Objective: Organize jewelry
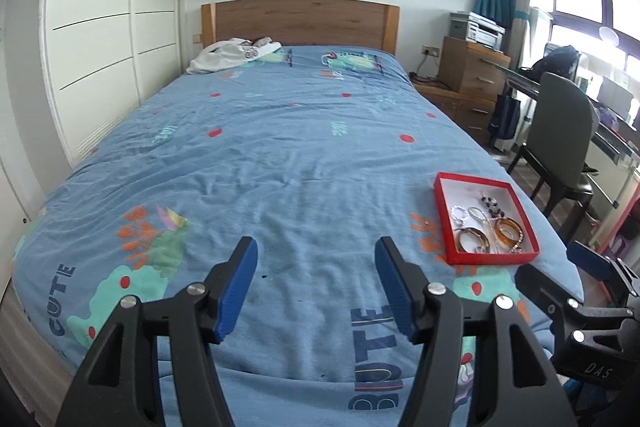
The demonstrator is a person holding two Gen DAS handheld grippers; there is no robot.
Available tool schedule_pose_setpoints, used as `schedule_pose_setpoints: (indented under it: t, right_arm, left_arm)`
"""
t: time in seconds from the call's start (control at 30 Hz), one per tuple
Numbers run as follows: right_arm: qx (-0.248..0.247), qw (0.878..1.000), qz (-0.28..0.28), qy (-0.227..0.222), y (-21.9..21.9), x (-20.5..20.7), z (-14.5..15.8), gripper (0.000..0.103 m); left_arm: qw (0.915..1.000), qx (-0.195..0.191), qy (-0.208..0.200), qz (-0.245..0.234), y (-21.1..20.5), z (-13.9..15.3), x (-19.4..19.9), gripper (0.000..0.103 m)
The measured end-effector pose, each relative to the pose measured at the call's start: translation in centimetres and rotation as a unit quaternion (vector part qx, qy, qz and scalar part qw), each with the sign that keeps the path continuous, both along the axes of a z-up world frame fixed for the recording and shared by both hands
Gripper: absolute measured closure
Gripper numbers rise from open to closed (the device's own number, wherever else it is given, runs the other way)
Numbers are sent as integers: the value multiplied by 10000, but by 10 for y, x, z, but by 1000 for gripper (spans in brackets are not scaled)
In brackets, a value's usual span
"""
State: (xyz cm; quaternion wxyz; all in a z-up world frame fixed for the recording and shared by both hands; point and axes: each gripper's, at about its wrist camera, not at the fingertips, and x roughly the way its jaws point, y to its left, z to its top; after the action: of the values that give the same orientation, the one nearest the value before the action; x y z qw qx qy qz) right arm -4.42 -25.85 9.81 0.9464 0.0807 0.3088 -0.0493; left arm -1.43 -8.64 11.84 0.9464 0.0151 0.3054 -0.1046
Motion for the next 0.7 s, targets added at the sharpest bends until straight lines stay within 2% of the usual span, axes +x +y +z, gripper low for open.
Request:
schedule_pose_setpoints:
  t: [0.3,0.7]
  right_arm:
    - [-36,9999,-166,-13,-1,-2,-3,1]
    - [-194,9997,-96,66,4,1,-8,1]
  left_arm:
    - [9998,19,-14,219,5,1,1,44]
    - [9997,152,45,184,-2,-14,4,44]
